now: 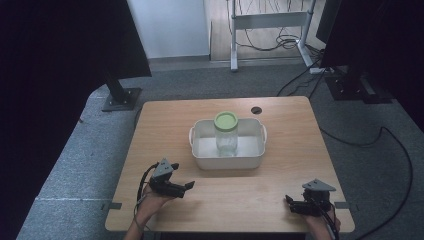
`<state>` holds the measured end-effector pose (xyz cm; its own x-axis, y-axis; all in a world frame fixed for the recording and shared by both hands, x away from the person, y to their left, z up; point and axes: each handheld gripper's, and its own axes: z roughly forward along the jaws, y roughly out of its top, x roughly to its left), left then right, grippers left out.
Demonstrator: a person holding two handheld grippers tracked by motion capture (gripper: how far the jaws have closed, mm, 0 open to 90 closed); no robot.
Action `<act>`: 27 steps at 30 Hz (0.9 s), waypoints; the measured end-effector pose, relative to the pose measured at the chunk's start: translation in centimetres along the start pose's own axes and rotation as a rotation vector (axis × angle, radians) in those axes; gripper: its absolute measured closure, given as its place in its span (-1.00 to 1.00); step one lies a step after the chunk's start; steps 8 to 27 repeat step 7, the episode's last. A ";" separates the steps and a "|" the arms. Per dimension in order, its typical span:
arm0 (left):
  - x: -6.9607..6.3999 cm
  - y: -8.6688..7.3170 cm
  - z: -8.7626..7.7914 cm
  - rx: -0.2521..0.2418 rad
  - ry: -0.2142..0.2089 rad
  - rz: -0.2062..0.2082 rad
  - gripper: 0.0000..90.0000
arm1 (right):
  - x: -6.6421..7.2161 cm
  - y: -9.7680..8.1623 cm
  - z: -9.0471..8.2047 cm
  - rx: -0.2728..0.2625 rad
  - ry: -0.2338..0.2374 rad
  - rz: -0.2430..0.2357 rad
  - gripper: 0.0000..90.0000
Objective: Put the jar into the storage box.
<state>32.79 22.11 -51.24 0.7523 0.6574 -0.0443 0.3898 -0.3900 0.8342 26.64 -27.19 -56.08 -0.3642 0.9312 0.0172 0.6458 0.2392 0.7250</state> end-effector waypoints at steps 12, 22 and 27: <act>0.0 -2.1 0.6 0.050 0.030 -0.017 -0.92 | 0.0 0.0 0.0 0.000 0.001 -0.003 -0.89; 0.0 -2.1 0.6 0.050 0.030 -0.017 -0.92 | 0.0 0.0 0.0 0.000 0.001 -0.003 -0.89; 0.0 -2.1 0.6 0.050 0.030 -0.017 -0.92 | 0.0 0.0 0.0 0.000 0.001 -0.003 -0.89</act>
